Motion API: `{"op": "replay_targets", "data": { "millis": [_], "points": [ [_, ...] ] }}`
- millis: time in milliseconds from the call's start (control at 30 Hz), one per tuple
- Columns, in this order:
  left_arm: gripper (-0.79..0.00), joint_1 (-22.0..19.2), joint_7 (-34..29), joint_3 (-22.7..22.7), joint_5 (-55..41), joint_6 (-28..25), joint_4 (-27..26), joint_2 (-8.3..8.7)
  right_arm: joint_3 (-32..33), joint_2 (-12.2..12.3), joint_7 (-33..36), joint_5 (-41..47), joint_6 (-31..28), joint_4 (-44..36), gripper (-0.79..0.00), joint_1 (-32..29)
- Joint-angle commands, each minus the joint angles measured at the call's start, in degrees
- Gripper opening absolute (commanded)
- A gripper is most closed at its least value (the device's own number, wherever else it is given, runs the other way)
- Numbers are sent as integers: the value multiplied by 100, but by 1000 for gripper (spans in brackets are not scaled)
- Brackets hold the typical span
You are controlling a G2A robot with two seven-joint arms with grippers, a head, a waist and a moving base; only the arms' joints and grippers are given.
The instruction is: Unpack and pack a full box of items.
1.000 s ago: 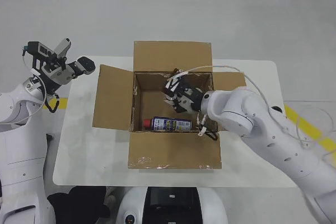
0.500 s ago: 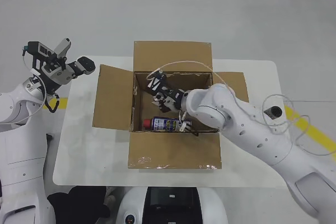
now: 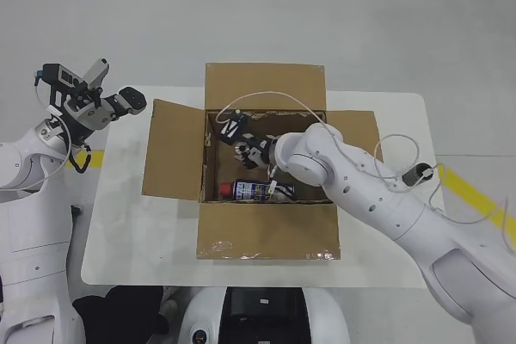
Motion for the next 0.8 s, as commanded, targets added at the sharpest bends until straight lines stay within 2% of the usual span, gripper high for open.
{"op": "replay_targets", "data": {
  "millis": [0,267,533,633,700,767],
  "points": [
    [0,0,0,0,0,0,0,0,-26,-56,-19,-28,-3,171,-785,-2],
    [0,0,0,0,0,0,0,0,-51,-289,-131,-48,-110,846,-785,3],
    [0,0,0,0,0,0,0,0,-32,-438,-71,-164,-212,1020,-779,-40],
    [0,0,0,0,0,0,0,0,-9,-472,-42,-216,-235,1051,-708,-83],
    [0,0,0,0,0,0,0,0,-19,-491,20,-319,-254,1046,-631,-105],
    [0,0,0,0,0,0,0,0,6,-506,46,-356,-260,1043,-437,-135]
  ]
}}
